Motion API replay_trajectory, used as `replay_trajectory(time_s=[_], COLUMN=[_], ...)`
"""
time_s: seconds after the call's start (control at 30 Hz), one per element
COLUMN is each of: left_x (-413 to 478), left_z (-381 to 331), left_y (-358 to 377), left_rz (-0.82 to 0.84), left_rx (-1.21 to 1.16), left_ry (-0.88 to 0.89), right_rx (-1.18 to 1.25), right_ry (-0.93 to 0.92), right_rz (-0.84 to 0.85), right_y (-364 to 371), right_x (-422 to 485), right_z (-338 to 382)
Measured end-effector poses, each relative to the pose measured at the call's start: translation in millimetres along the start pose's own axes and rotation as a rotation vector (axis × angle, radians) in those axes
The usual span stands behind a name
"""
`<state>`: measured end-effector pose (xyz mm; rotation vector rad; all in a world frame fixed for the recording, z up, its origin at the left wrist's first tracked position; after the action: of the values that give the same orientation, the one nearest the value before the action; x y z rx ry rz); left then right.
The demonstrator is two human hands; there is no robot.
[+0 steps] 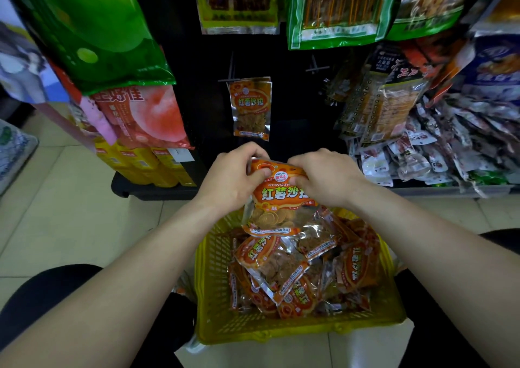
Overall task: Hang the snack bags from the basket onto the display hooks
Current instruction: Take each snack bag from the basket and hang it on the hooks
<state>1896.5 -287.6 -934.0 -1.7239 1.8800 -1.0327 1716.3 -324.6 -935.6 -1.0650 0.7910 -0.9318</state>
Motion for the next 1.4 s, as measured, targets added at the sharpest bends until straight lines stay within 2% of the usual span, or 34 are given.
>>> replay_trajectory(time_s=[0.27, 0.4, 0.63, 0.8, 0.97, 1.07, 1.27, 1.4], left_x=[-21, -25, 6, 51, 95, 116, 161, 183], left_z=[43, 53, 85, 132, 179, 203, 250, 272], left_y=[-19, -12, 21, 72, 118, 138, 157, 160], left_rz=[0.064, 0.115, 0.297, 0.364, 0.325, 0.272, 0.22, 0.22], left_rx=[0.02, 0.08, 0.209, 0.223, 0.216, 0.221, 0.227, 0.216], left_ry=[-0.174, -0.196, -0.234, -0.267, -0.271, -0.269, -0.347, -0.423], right_rx=[-0.154, -0.183, -0.209, -0.218, -0.229, -0.153, -0.083, -0.107], right_ry=[0.129, 0.145, 0.19, 0.204, 0.187, 0.134, 0.093, 0.101], right_rz=[-0.124, -0.169, -0.16, -0.075, -0.102, -0.103, -0.088, -0.236], right_y=[-24, -34, -4, 44, 78, 90, 103, 102], right_x=[12, 39, 113, 183, 253, 289, 336, 341], right_z=[-20, -30, -39, -37, -27, -26, -36, -54])
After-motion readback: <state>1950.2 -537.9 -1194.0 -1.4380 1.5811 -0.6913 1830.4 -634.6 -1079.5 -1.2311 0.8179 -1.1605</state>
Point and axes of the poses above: each hand's wrist, its own x-axis towards the middle knuckle, its own y-axis out of the palm, z = x × y, the point moved 4 cm from there along x, towards the middle knuckle, and after that the axes turned 11 degrees about y, right-handed, at the moved point
